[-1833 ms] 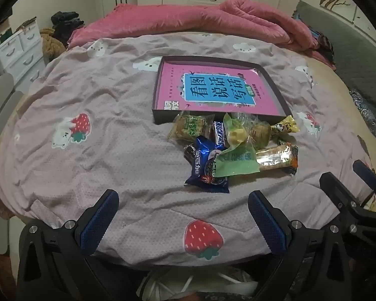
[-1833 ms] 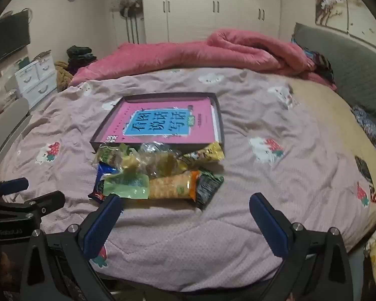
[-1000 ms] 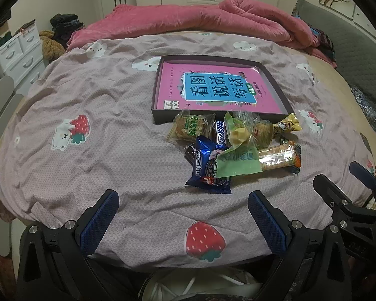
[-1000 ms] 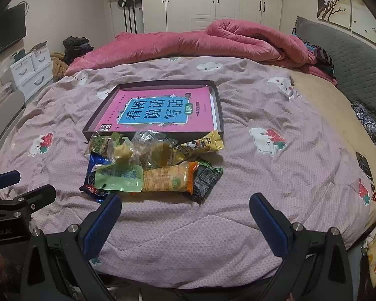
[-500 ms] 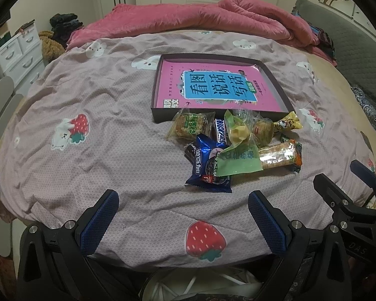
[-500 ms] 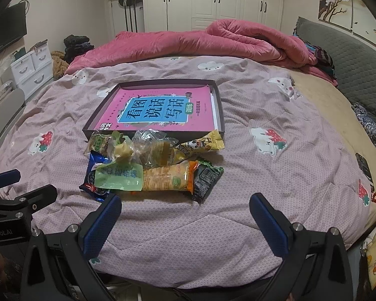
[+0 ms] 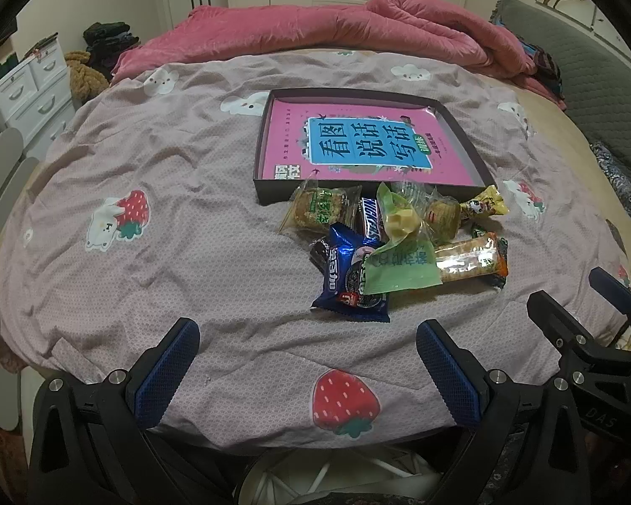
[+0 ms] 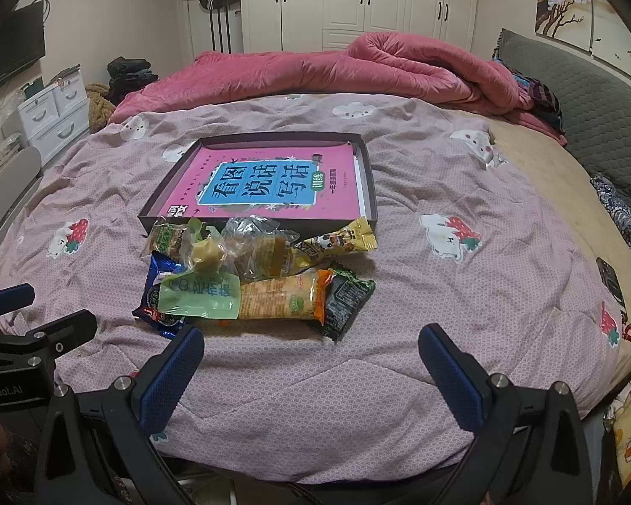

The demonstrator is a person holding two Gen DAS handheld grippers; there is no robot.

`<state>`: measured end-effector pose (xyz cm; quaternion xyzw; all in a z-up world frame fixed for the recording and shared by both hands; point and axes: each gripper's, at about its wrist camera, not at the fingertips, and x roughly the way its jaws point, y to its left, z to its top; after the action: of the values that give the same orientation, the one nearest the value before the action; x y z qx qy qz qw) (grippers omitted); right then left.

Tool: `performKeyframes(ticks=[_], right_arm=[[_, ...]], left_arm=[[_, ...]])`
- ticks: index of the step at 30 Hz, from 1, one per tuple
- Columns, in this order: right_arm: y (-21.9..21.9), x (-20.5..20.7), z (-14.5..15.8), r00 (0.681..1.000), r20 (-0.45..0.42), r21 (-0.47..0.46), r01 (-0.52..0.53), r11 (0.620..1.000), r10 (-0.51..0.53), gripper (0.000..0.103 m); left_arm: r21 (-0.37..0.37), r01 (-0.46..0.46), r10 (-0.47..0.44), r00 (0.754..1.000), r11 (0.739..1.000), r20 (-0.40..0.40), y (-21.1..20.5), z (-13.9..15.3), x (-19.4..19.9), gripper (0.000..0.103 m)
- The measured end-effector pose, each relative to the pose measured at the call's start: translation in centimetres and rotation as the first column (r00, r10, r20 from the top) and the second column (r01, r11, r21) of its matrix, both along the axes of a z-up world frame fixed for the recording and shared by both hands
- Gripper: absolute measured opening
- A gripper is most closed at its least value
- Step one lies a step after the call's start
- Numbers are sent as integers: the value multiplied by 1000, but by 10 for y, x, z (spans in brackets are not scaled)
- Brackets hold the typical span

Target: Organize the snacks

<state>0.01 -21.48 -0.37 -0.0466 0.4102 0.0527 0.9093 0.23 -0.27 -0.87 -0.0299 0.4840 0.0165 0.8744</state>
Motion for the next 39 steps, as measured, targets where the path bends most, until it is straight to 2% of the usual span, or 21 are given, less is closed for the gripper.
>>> performKeyframes(ticks=[22, 39], right_arm=[[1, 1, -6, 1000, -12, -1, -6, 1000, 6, 103], [-7, 25, -18, 998, -68, 28, -7, 1000, 9, 103]], left_arm=[[-3, 3, -3, 1000, 1000, -13, 1, -7, 0, 103], [-70, -55, 49, 995, 996, -93, 26, -27, 24, 103]])
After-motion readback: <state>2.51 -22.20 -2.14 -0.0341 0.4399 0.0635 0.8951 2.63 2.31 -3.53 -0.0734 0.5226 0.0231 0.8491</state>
